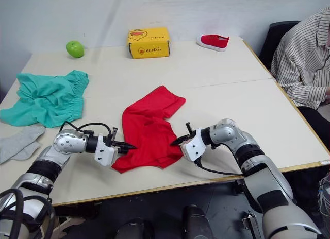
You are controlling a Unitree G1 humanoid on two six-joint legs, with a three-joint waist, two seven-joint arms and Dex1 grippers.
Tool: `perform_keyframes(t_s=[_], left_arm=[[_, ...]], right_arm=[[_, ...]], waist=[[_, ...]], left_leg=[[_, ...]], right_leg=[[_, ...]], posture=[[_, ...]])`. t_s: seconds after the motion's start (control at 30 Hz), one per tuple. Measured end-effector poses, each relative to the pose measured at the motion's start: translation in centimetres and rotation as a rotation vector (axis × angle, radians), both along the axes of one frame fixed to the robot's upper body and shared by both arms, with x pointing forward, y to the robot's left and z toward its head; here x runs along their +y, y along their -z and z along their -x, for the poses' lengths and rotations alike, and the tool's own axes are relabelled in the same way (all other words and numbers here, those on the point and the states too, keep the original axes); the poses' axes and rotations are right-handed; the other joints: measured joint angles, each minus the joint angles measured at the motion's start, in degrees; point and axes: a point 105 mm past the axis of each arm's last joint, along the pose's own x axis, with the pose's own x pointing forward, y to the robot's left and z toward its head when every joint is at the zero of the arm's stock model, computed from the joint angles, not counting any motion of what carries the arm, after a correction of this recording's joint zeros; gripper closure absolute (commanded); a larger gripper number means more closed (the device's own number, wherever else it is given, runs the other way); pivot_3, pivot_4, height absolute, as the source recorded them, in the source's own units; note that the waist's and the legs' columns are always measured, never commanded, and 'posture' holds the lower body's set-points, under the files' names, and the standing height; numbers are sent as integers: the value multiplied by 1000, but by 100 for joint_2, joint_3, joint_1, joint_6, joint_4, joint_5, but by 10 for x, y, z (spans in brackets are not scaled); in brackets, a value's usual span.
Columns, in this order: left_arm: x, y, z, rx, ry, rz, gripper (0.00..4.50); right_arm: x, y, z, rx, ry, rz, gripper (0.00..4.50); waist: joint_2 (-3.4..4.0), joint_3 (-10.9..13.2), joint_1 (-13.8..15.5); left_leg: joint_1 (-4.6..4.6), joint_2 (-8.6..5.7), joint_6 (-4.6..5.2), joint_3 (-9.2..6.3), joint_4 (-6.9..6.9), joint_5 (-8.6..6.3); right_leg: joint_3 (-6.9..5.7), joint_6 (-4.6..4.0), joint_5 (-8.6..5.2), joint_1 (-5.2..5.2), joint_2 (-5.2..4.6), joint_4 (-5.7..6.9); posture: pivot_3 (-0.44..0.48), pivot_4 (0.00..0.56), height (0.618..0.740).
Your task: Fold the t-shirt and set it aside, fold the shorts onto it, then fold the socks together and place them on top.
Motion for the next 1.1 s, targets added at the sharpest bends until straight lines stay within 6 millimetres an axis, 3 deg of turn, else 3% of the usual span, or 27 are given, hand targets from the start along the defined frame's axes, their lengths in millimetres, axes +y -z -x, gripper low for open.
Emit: perform_keyframes(t_s=[0.27,0.47,0.6,0.83,1.1], left_arm=[[-17,-3,19,171,15,136,4500],[-23,-20,42,260,25,207,4500],[-20,-15,66,338,16,176,4500],[-22,-1,101,470,-35,155,4500],[-24,-4,121,552,-111,131,4500]], right_arm=[[-29,-6,2,87,103,33,4469],[-66,-8,24,240,225,98,4469],[-84,-2,60,400,285,153,4469],[-85,6,127,677,302,220,4469],[-77,6,155,788,318,197,4469]], waist=[[2,19,36],[5,28,85],[13,33,145],[7,49,158],[-12,66,164]], left_leg=[[-16,4,6,-9,-2,-4],[-28,11,9,-22,-4,-10],[-32,23,1,-27,-14,-21],[-35,24,-2,-27,-24,-36],[-43,21,23,-28,-26,-60]], right_leg=[[-4,1,0,-6,-7,-12],[-7,1,0,-9,-7,-32],[-6,1,-1,-12,-6,-50],[-7,-1,-2,-13,2,-77],[-6,-1,-2,-14,7,-95]], posture=[[0,150,740],[0,150,740],[0,150,740],[0,150,740],[0,150,740]])
